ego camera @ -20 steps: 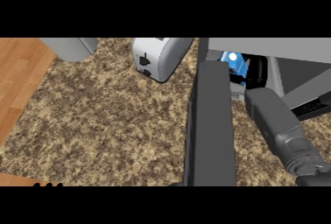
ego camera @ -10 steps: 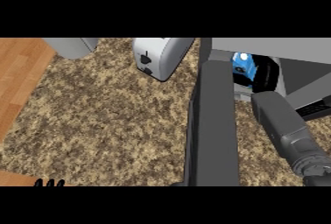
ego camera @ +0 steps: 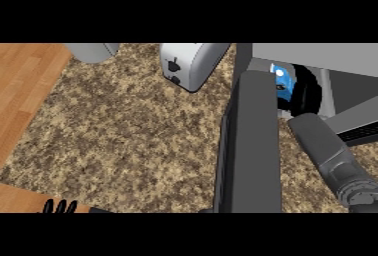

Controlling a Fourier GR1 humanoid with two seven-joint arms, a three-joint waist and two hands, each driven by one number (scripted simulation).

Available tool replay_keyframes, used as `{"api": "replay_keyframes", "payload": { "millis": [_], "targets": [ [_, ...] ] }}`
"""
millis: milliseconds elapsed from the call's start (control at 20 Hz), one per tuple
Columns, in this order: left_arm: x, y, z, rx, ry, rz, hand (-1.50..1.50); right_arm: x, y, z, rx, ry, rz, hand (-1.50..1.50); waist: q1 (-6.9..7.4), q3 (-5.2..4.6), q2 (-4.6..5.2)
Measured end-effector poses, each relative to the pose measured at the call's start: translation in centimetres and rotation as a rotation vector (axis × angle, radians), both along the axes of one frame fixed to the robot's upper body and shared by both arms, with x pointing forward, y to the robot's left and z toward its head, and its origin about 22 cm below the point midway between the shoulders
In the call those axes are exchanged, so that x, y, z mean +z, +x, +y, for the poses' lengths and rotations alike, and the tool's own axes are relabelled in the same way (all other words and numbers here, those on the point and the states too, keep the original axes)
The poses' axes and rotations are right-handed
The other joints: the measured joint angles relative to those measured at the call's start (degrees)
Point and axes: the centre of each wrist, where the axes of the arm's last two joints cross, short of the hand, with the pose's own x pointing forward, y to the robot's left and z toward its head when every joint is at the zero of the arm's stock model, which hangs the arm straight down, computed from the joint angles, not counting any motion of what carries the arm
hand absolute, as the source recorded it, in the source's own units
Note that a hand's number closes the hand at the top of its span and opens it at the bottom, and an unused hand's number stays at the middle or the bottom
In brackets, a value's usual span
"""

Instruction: Pick up the milk, place it into the microwave and close the microwave

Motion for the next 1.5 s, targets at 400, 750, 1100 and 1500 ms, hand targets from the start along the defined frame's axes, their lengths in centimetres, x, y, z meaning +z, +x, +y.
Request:
{"api": "replay_keyframes", "payload": {
  "millis": [400, 750, 1100, 1500],
  "targets": [
    [-0.4, 0.4, 0.1, 0.01, 0.0, 0.002, -1.5, 0.8, 1.1, 4.3, 0.245, 0.014, 0.031, -1.5, -0.18, 0.29, -0.48],
    [-0.5, 0.6, 0.0, 0.013, 0.001, -0.008, -1.5, 1.1, 1.3, 6.7, 0.37, 0.109, 0.062, -1.5, -1.01, 0.35, -0.74],
    [-0.7, 0.6, 0.3, 0.014, 0.006, -0.012, -1.5, 0.7, 1.1, 8.1, 0.476, 0.321, 0.037, -1.5, -3.03, 0.36, -1.38],
    [-0.4, -0.6, 0.2, 0.014, 0.011, -0.001, -1.5, -1.9, -0.7, 6.8, 0.571, 0.555, 0.02, -1.5, -5.14, 0.27, -2.39]
  ]
}}
